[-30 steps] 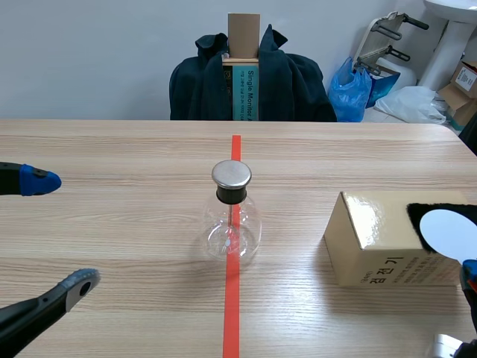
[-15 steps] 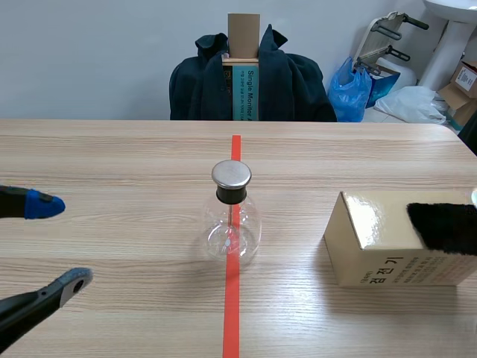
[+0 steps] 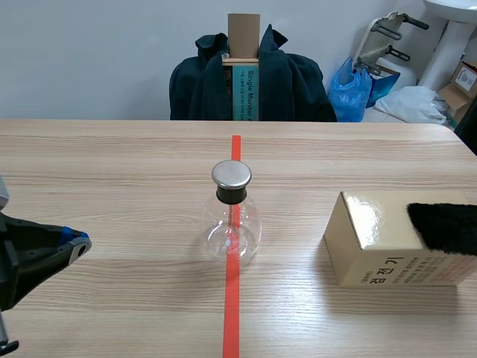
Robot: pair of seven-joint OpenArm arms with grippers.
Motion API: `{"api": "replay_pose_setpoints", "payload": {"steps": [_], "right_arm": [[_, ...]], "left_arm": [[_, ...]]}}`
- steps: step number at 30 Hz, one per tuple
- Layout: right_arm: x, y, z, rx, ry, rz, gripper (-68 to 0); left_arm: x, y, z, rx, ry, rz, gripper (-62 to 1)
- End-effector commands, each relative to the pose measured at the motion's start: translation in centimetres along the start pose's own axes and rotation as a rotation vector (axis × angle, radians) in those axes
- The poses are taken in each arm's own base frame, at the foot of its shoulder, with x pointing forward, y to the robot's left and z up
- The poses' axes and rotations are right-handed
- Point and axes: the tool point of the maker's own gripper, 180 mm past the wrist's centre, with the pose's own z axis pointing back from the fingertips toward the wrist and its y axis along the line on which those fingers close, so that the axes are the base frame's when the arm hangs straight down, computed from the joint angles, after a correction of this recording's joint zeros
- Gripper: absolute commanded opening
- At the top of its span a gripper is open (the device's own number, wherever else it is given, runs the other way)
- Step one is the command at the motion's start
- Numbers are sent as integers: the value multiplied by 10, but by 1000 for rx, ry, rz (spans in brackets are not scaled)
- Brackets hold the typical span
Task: Do the electroscope experiment.
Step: 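Bring the plate to the electroscope and point at the metal foil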
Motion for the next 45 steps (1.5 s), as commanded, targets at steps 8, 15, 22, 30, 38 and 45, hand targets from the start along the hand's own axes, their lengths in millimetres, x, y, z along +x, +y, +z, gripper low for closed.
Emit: {"api": "replay_pose_setpoints", "payload": {"steps": [8, 15, 22, 30, 38, 45], "right_arm": [[3, -38, -24, -144, -17, -8, -667], [12, -8, -43, -43, -6, -109, -667], [62, 64, -44, 94, -31, -196, -667], [144, 133, -29, 265, -122, -364, -667], [205, 151, -7, 401, -287, -416, -667], [229, 163, 17, 507, -374, -406, -667]], "left_arm": [[-4, 5, -36, 12, -132, 92, -578], [-10, 1, -63, -5, -198, 105, -577], [-13, -9, -91, -36, -206, 111, -577], [-10, -11, -114, -24, -222, 115, -577], [-10, -12, -119, -21, -223, 108, -578], [-7, -12, -118, -20, -243, 108, -577]]}}
